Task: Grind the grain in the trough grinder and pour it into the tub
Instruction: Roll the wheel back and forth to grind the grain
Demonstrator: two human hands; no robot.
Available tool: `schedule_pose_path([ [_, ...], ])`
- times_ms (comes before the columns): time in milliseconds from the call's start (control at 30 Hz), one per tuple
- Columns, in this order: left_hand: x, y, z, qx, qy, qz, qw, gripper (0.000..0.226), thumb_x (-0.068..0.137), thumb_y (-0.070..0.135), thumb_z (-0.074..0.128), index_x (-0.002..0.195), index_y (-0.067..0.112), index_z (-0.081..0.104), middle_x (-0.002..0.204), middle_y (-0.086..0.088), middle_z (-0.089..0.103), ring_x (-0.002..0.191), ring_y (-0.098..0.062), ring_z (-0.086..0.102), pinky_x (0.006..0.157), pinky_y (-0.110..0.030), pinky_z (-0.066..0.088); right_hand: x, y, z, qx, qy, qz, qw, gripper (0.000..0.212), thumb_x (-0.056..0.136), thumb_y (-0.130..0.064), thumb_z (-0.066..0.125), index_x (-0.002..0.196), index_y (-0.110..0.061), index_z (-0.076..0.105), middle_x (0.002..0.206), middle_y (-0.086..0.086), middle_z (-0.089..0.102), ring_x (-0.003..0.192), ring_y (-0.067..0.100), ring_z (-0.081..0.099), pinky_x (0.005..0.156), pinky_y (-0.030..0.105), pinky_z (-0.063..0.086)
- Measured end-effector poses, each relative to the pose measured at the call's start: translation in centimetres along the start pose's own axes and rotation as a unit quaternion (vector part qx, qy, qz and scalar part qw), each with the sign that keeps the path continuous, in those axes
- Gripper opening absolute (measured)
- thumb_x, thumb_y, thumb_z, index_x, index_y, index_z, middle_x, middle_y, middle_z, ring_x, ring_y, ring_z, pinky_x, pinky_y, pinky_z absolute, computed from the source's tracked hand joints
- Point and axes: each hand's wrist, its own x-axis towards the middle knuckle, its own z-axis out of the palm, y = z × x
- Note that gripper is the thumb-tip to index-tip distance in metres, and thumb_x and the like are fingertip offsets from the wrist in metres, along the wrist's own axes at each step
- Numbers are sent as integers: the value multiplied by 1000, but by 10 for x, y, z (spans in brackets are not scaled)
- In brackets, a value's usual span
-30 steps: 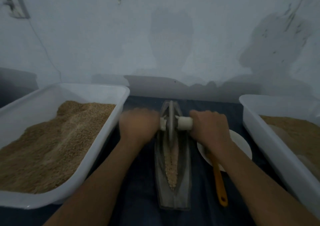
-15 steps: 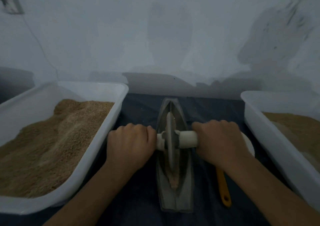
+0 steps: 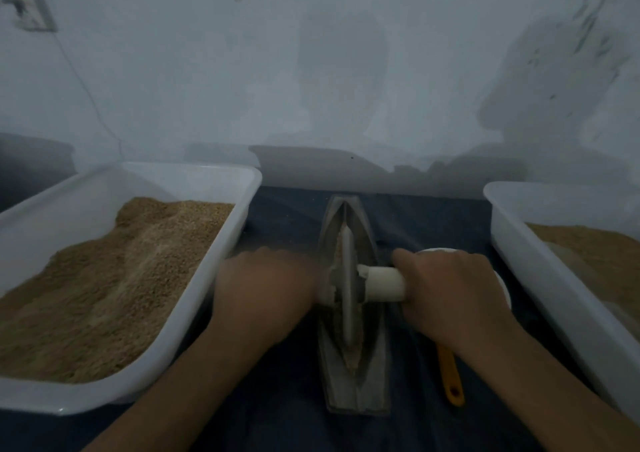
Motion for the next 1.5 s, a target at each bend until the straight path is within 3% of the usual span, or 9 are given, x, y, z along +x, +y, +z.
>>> schedule_pose_path([
  [167,32,3,14,21,-19,-75,997,65,84,35,-15,89,27,49,79,6,44,67,-17,41,53,-26,24,31,1,18,-22,-23,25,999,38,66,-42,79,74,-32,43,58,-11,25,50,17,34,50,26,18],
  [333,107,2,18,-87,12,-178,980,38,101,45,34,77,21,52,72,-2,47,80,-31,65,66,-33,38,88,15,41,36,-87,111,989,25,79,-48,68,94,-30,60,79,-3,54,68,22,47,64,33,37],
  [467,81,4,10,-14,7,-85,996,32,96,30,26,77,21,49,67,-1,41,63,-24,48,60,-32,34,67,10,34,42,-73,107,991,25,82,-48,69,95,-30,57,79,-3,57,66,20,48,61,32,39],
  [600,8,-2,-2,18,45,51,998,10,82,10,57,73,13,53,58,-6,52,45,-23,48,49,-26,30,14,0,9,17,9,22,1000,33,68,-42,79,79,-30,51,62,-8,57,49,14,48,47,26,32],
  [700,-10,-2,-6,-4,48,73,996,11,81,7,45,74,11,52,56,-6,47,43,-23,42,47,-27,31,-5,-1,0,24,16,2,1000,36,58,-44,84,77,-31,57,57,-10,54,45,11,47,43,24,36],
  [833,35,1,9,10,-17,-70,997,45,90,34,6,81,22,48,68,4,37,59,-20,36,53,-26,27,38,-1,9,3,-50,38,998,25,71,-44,74,82,-31,56,64,-9,48,57,17,42,53,27,32],
  [1000,112,-6,23,-130,-17,-204,970,40,101,46,36,81,17,53,88,-9,65,85,-33,64,69,-35,40,99,16,25,43,-136,95,985,31,71,-47,73,93,-28,63,81,-1,55,71,23,49,66,34,37],
  [1300,-6,3,-14,18,49,70,996,12,87,11,53,77,16,52,63,-2,53,49,-23,47,48,-27,27,1,-5,1,18,-34,43,998,33,67,-45,79,82,-34,52,65,-9,56,54,15,51,49,27,33],
  [1500,16,5,0,33,8,8,999,36,90,28,4,81,21,38,75,3,39,64,-20,38,54,-25,24,14,-3,1,7,-65,42,997,30,69,-47,75,79,-34,50,60,-12,38,54,14,39,52,28,22],
])
